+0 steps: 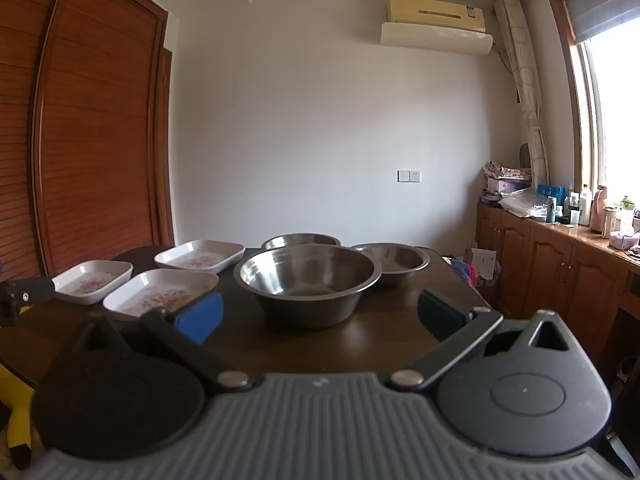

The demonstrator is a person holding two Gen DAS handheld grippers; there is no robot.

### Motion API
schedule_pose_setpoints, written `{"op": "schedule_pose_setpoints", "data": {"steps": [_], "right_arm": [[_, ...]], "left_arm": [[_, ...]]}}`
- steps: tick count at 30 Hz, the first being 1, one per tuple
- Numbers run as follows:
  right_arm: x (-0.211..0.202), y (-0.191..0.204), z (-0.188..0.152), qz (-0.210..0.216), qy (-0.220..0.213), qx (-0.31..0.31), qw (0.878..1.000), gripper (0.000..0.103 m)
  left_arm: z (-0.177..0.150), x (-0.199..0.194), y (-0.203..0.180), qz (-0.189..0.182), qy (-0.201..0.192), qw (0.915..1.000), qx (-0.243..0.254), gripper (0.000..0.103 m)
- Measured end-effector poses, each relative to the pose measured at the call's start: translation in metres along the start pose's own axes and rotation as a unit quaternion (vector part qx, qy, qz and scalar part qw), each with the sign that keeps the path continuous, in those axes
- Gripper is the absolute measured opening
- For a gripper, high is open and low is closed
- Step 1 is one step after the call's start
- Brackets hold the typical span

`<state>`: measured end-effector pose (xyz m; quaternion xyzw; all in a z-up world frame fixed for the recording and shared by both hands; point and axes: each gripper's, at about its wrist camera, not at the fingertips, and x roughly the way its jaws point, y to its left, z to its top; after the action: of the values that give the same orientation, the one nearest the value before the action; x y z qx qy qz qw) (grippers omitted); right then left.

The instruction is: Organize plates and bowls

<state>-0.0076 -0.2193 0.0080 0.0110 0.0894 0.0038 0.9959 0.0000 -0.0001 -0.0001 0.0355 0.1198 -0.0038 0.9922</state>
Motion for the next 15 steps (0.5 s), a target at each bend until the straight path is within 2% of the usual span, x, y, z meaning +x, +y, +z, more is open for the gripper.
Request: {"op": "schedule_pose_setpoints", "data": {"steps": [15], "right_arm": [[-0.0006,-0.0022,-0.0013,-0.001,0.0,0.002,1.0,0.103]], "left_arm": [[0.0005,0.004,0.0005,0.001,-0.003,1.0,-0.001,0.103]]}}
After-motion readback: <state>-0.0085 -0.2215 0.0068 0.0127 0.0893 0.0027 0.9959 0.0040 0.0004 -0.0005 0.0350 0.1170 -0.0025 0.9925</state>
